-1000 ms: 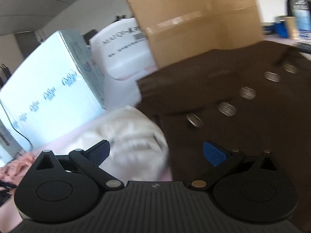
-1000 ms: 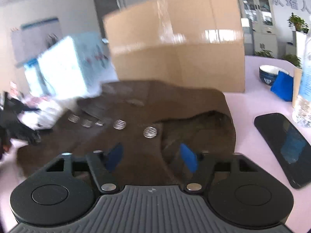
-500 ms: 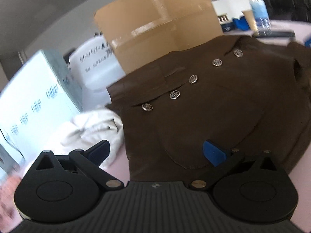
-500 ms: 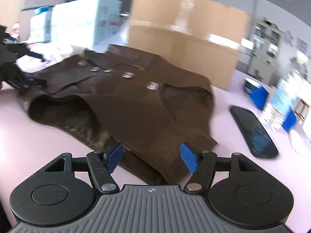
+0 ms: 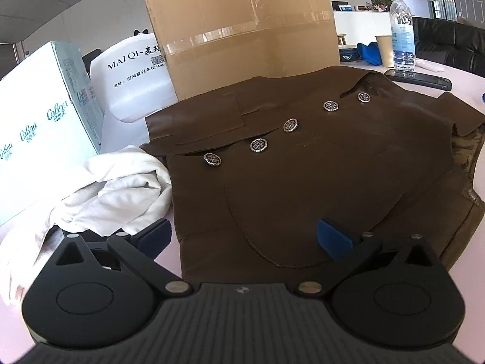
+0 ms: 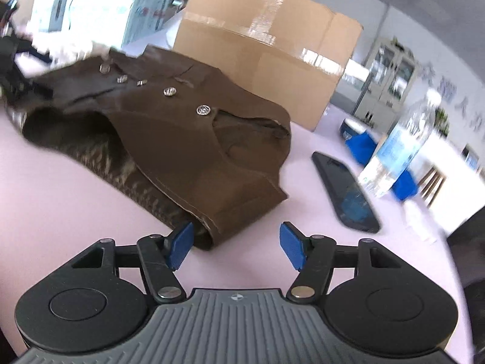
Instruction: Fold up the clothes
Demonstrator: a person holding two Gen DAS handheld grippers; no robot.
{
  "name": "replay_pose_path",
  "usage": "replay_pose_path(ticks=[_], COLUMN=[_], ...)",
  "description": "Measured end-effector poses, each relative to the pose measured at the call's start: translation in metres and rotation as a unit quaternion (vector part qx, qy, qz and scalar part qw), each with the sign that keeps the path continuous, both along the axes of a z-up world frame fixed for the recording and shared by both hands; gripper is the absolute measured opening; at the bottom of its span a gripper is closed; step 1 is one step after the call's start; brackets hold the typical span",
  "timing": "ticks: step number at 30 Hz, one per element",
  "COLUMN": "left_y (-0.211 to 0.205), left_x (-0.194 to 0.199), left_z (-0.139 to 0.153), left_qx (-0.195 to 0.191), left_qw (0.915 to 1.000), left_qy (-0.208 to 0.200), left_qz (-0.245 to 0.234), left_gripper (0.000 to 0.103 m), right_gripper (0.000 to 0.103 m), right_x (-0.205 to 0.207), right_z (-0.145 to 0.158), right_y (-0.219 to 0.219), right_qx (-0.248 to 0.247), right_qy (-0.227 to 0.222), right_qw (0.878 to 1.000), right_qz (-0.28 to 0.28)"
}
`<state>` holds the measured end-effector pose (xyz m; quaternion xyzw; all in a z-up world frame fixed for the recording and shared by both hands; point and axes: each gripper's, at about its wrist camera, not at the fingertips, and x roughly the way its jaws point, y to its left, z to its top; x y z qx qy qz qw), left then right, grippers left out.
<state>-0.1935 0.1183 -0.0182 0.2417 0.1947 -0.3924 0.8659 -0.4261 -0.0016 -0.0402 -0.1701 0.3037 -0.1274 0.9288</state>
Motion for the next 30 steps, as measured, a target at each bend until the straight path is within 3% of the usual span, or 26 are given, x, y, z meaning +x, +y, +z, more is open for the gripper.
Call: replay_pose_path(ticks=[4,11,16,19,21,24,30], left_y=[-0.001,0.000,0.000,0.001,0.001,0.001,0.003], left_x=[0.001,-0.002,0.002,0.003,0.003,0.004,0.006], left_z=[0.000,0.000,0.000,0.000,0.000,0.000,0.003], left_qx=[-0.001,-0.001,-0.004,-0.006,-0.006,-0.006,-0.011], left_qw=[1.0000,0.9999,0.9999,0.9999,0.9999,0.9999,0.9995], left_qy=[0.003,-0.006,0.005,0.008,0.007,0.010,0.003], left_qz=[0.001,0.009,0.008,0.009,0.010,0.010,0.028], left_gripper=[0.103,0.103,0.103,0.103,0.103,0.103,0.103], right_gripper=[0.038,0.037,0.035,0.034,0.023,0.006,0.004], right_x=[0.011,0.017,0.018,0.028,0.036,0.048,0.032], right_z=[-0.002,-0.011,-0.015,-0.021,-0.025,-0.032,0.000], right_y=[0.008,0.032,0.040,0.048,0.049,0.045,0.019], right_qx=[-0.022,-0.130,-0.191,-0.243,-0.257,-0.250,-0.140], right_qy=[0.019,0.059,0.098,0.122,0.125,0.117,0.038], right_qw=[1.000,0.990,0.976,0.961,0.957,0.960,0.989], right_qz=[0.010,0.014,0.032,0.052,0.056,0.053,-0.004])
